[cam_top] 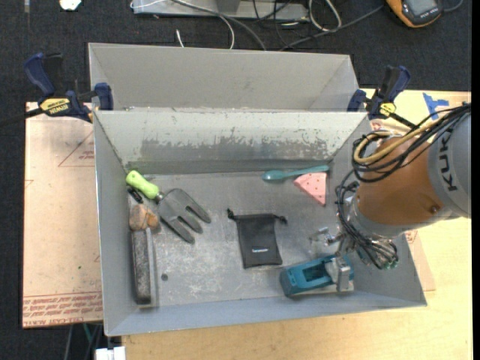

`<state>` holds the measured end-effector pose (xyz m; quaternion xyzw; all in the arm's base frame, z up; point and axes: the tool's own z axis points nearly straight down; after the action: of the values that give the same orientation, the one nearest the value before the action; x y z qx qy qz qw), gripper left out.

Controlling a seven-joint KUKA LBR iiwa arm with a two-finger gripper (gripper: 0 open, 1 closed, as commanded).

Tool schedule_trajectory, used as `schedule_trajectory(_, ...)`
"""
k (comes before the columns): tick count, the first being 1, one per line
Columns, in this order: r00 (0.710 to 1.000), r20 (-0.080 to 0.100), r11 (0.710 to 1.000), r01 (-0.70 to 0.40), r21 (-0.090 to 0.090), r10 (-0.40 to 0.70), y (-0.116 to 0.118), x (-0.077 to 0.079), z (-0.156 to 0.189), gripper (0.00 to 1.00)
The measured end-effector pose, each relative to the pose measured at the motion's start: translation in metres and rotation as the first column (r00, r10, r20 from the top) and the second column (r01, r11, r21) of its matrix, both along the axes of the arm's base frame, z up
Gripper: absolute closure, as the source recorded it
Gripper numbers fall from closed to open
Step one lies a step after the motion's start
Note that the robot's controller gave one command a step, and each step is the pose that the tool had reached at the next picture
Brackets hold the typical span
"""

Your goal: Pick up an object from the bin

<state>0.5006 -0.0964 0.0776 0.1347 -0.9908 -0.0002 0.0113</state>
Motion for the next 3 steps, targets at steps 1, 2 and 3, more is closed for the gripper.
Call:
schedule_trajectory(1,1.000,0.000,1.000,0.000,0.000,0.000,0.000,0.000,0.000,1.00)
schedule_trajectory(2,0.999,0.007,0.999,-0.038,0.006,0.038,0.010,-0.002,0.054,1.00)
schedule_trajectory(3,0.990,0.021,0.990,-0.139,0.000,0.139,0.016,-0.002,0.068,1.00)
